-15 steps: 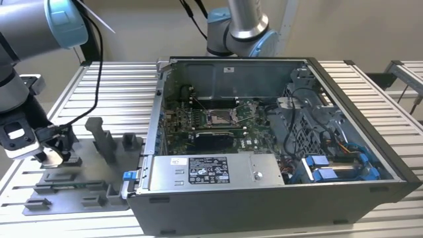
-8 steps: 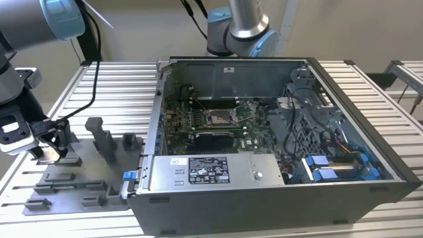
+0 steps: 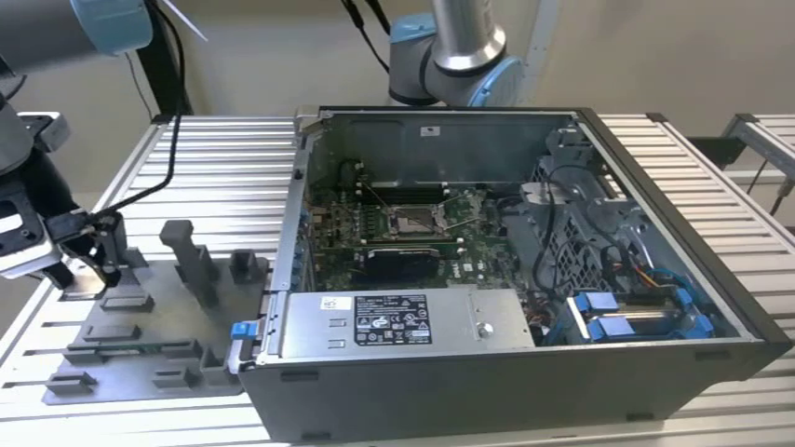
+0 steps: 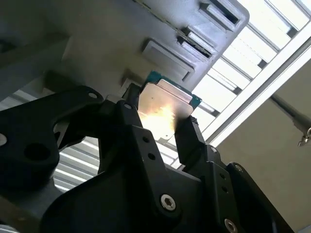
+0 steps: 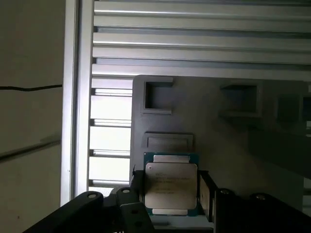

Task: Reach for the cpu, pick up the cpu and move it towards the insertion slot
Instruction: 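Pick up the cpu and move it towards the insertion slot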

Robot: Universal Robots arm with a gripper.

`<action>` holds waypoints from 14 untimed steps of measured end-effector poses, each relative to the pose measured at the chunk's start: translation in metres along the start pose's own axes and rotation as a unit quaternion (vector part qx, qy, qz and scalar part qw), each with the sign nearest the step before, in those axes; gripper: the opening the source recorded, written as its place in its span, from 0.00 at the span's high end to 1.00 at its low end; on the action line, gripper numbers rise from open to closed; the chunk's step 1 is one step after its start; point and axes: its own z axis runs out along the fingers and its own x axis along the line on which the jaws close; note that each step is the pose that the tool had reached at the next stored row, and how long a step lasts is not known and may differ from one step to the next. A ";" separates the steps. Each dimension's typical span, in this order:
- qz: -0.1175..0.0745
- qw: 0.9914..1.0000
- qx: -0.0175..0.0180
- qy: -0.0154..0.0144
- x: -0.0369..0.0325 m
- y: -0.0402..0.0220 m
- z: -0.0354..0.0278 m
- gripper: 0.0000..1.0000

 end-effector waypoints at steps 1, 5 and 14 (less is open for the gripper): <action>0.000 1.000 0.000 0.000 0.0000 0.0001 -0.0024 1.00; 0.000 1.000 0.000 0.000 0.0001 0.0005 -0.0111 1.00; 0.000 1.000 0.000 0.000 0.0001 0.0013 -0.0309 1.00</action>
